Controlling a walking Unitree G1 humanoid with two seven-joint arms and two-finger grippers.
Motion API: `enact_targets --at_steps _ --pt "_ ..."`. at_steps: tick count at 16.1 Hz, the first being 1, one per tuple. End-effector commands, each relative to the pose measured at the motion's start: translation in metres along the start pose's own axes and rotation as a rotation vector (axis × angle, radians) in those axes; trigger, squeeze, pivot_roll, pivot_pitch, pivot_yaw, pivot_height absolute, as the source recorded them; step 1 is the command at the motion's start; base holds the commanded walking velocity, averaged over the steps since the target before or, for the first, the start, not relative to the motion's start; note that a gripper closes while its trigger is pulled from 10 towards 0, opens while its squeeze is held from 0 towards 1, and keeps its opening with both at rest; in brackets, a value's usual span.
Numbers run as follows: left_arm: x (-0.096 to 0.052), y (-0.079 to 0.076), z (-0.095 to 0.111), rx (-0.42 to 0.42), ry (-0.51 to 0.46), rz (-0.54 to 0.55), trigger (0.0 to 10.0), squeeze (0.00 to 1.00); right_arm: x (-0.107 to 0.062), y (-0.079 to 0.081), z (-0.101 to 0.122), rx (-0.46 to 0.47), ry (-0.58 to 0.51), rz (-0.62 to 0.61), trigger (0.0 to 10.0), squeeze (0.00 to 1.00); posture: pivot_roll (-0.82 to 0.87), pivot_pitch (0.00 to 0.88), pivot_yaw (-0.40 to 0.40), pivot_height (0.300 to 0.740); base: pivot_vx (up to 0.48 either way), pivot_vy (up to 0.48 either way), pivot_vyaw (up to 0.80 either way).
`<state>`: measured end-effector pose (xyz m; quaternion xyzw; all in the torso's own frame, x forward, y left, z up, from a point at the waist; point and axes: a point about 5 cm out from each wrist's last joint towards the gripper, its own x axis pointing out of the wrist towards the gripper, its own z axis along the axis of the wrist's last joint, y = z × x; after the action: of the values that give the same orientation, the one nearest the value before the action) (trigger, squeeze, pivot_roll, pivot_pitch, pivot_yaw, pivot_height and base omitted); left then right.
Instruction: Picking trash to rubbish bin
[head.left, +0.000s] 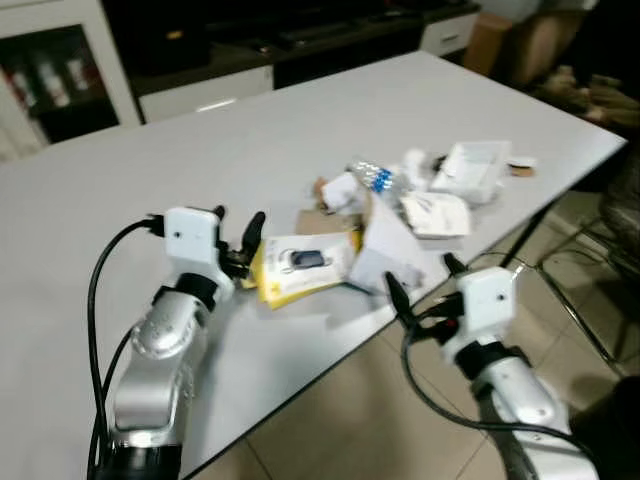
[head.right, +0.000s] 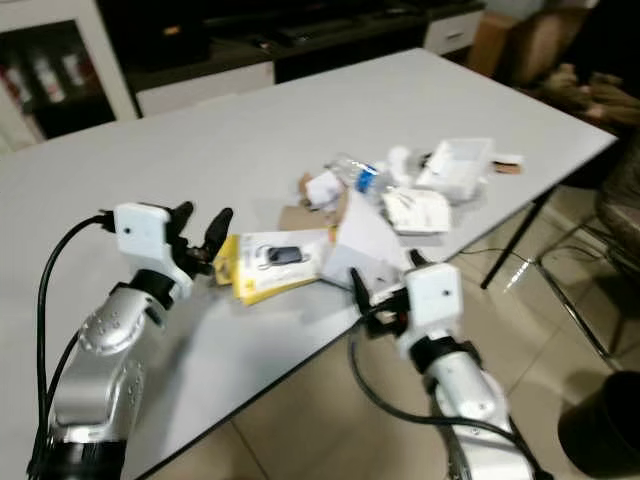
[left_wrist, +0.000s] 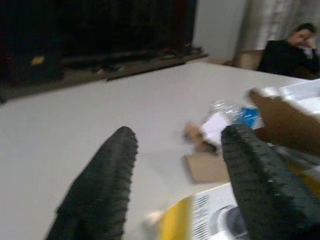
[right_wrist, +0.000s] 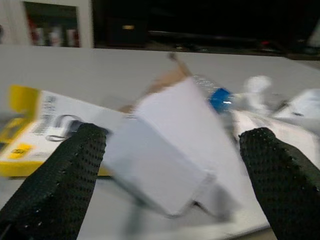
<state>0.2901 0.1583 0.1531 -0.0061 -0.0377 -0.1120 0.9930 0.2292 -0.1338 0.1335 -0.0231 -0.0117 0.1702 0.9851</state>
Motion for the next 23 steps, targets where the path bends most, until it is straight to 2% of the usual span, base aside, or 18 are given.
enact_targets --at_steps 1,2,4,5,6,9,11,15,16,19,20,21,22,23 --pt "0.003 -0.002 -0.002 -0.004 0.013 -0.037 10.0 1.00 -0.001 -0.004 0.001 -0.016 -0.006 -0.012 10.0 0.00 -0.06 0.018 -0.021 0.740 0.000 0.000 0.00" --pt "0.009 -0.001 -0.007 -0.011 0.024 -0.061 10.0 1.00 -0.001 -0.005 0.001 -0.018 -0.010 -0.011 10.0 0.00 -0.07 0.015 -0.021 0.740 0.000 0.000 0.00" --pt "0.021 -0.001 -0.013 -0.092 0.026 -0.138 10.0 1.00 -0.001 -0.006 0.002 -0.019 -0.013 -0.013 10.0 0.00 -0.08 0.013 -0.023 0.740 0.000 0.000 0.00" --pt "0.030 -0.005 -0.014 -0.160 0.001 -0.264 10.0 1.00 -0.002 -0.008 0.003 -0.020 -0.015 -0.016 10.0 0.00 -0.09 0.012 -0.023 0.740 0.000 0.000 0.00" --pt "0.035 -0.005 -0.017 -0.149 0.017 -0.312 10.0 1.00 -0.003 -0.009 0.003 -0.024 -0.015 -0.016 10.0 0.00 -0.10 0.014 -0.024 0.740 0.000 0.000 0.00" --pt "0.049 0.002 -0.026 -0.081 0.050 -0.317 10.0 1.00 -0.006 -0.012 0.006 -0.035 -0.017 -0.019 10.0 0.00 -0.13 0.026 -0.030 0.740 0.000 0.000 0.00" --pt "0.062 0.017 -0.027 -0.035 0.049 -0.288 10.0 1.00 -0.012 -0.012 0.007 -0.041 -0.022 -0.019 10.0 0.00 -0.16 0.038 -0.027 0.740 0.000 0.000 0.00" --pt "0.069 0.024 -0.032 -0.021 0.110 -0.313 10.0 1.00 -0.017 -0.010 0.008 -0.038 -0.020 -0.011 10.0 0.00 -0.18 0.051 -0.015 0.740 0.000 0.000 0.00" --pt "0.069 0.023 -0.033 -0.044 0.126 -0.339 10.0 1.00 -0.018 -0.010 0.008 -0.037 -0.019 -0.011 10.0 0.00 -0.18 0.049 -0.013 0.740 0.000 0.000 0.00" --pt "0.071 0.029 -0.032 -0.249 0.165 -0.444 10.0 1.00 -0.020 -0.012 0.008 -0.032 -0.017 -0.020 10.0 0.00 -0.18 0.049 -0.011 0.740 0.000 0.000 0.00" --pt "0.070 0.031 -0.032 -0.260 0.179 -0.463 10.0 1.00 -0.020 -0.014 0.008 -0.032 -0.017 -0.022 10.0 0.00 -0.18 0.048 -0.012 0.740 0.000 0.000 0.00" --pt "0.069 0.031 -0.034 -0.232 0.200 -0.475 10.0 0.78 -0.019 -0.014 0.008 -0.034 -0.018 -0.020 10.0 0.00 -0.17 0.048 -0.015 0.740 0.000 0.000 0.00" --pt "0.068 0.031 -0.037 -0.199 0.226 -0.488 10.0 0.21 -0.018 -0.014 0.008 -0.035 -0.019 -0.018 10.0 0.00 -0.17 0.047 -0.016 0.740 0.000 0.000 0.00" --pt "0.066 0.030 -0.040 -0.188 0.245 -0.496 10.0 0.03 -0.018 -0.014 0.008 -0.035 -0.020 -0.015 10.0 0.00 -0.17 0.046 -0.017 0.740 0.000 0.000 0.00"
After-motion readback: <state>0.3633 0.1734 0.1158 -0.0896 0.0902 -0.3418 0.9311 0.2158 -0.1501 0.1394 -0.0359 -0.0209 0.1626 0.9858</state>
